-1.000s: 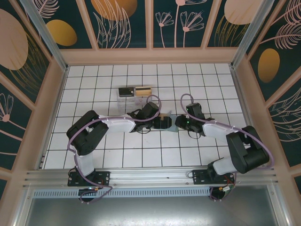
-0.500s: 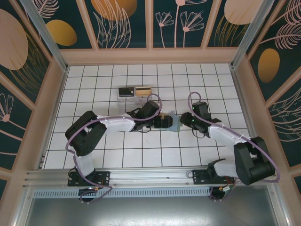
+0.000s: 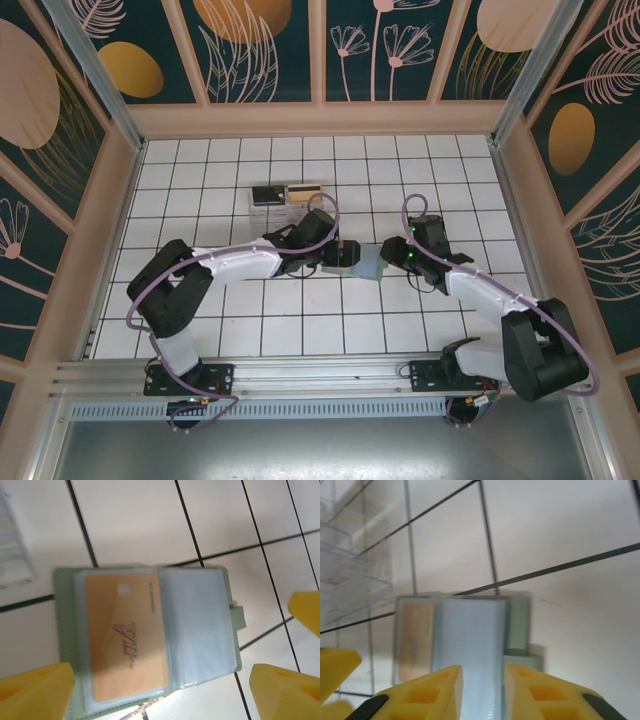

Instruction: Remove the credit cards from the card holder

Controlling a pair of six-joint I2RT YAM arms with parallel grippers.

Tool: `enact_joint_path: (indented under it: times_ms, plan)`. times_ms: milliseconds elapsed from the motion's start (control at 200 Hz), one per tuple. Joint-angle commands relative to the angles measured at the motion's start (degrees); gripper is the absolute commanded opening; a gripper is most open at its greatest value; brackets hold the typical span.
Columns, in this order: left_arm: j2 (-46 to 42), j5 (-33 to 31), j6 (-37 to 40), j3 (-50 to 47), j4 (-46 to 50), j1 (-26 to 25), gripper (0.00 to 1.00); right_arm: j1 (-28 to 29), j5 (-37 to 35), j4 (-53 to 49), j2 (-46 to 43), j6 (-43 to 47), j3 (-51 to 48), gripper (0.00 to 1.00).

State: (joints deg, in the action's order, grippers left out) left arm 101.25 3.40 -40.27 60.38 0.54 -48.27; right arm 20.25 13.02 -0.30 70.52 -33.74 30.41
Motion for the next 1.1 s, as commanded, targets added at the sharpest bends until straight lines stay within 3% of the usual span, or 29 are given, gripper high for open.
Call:
enact_joint_path:
  times_ms: [0,50,115,280,566,1096]
  plan:
    - [-2.44,-5.06,1.24,-1.02,2.09,0.96,0.77,0.48,7.59,6.07,-1.11,-1.67,-1.70,0.24]
    - [-2.21,-5.42,1.41,-1.36,2.02,1.28,0.56,0.74,9.16,7.97,-0.56,-3.09,-1.92,0.22]
    - [-1.69,-5.50,1.37,-1.92,1.37,1.68,0.40,0.94,11.10,10.31,0.87,-4.96,-2.17,0.19]
    - [0.76,-5.43,1.87,-2.67,-0.40,2.50,0.12,1.65,14.97,16.20,5.74,-9.93,-2.89,0.13]
    - [5.80,-3.89,3.09,-1.02,-2.07,3.01,0.10,2.89,17.22,21.46,11.39,-14.79,-2.52,0.14]
    - [8.29,-1.99,2.44,-1.62,-3.17,3.10,0.11,5.32,14.85,18.42,18.02,-13.73,1.56,0.14]
